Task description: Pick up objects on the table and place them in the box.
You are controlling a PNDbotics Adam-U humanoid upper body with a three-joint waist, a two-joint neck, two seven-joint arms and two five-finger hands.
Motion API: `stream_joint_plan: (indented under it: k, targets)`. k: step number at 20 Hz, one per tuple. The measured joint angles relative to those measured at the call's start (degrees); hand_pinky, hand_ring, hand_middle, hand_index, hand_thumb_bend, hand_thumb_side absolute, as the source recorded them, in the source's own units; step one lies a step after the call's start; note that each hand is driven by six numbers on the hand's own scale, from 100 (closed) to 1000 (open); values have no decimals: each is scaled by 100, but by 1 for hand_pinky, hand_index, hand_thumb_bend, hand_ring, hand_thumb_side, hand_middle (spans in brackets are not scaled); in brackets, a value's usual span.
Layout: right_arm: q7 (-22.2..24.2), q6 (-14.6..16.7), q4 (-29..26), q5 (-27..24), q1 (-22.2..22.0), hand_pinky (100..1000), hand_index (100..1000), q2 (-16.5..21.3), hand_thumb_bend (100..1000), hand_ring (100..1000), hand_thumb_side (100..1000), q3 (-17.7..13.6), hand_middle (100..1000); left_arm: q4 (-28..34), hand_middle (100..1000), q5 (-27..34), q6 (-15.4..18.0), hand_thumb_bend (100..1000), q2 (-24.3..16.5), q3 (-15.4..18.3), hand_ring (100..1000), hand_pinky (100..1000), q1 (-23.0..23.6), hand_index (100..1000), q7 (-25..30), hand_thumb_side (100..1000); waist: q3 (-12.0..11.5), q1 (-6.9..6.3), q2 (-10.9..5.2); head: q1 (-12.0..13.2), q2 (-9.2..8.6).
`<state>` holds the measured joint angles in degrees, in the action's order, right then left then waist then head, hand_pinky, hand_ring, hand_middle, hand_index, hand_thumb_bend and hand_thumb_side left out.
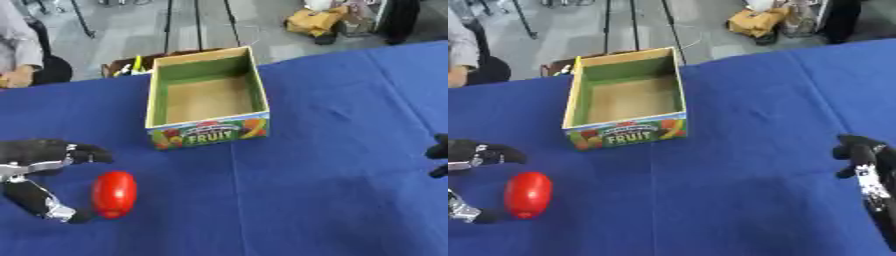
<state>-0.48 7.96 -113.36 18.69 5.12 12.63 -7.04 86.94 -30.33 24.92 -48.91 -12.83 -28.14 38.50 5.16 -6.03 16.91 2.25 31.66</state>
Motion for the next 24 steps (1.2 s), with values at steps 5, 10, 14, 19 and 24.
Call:
stream_joint_plan:
  k: [5, 10, 14, 19, 24]
  targets:
    - [18, -20, 0, 32, 34, 495, 773, -41, 100, 663, 949, 1, 599, -40, 878, -205, 12, 628, 0, -38, 882, 788, -6, 1000, -11, 775, 17, -2, 11, -2, 0]
    - [27, -30, 0, 36, 42, 495, 769, -46, 104, 662, 948, 1, 597, -42, 866, -568, 155, 634, 1, -75, 876, 783, -51, 1000, -155, 778, 40, -5, 26, -3, 0]
    - [37, -39, 0, 39, 46, 495, 768, -49, 107, 662, 947, 2, 596, -106, 839, -789, 287, 630, 9, -157, 854, 758, -66, 1000, -286, 795, 53, -17, 42, -3, -1]
    - [44, -52, 0, 44, 48, 495, 768, -50, 108, 663, 947, 2, 596, -146, 836, -827, 345, 629, 54, -241, 851, 755, -79, 1000, -344, 796, 60, -18, 45, -4, -1]
    - [41, -68, 0, 45, 49, 495, 765, -50, 108, 662, 946, 2, 594, -139, 738, -848, 362, 603, 55, -247, 733, 655, -120, 1000, -361, 781, 60, -19, 45, -7, -1]
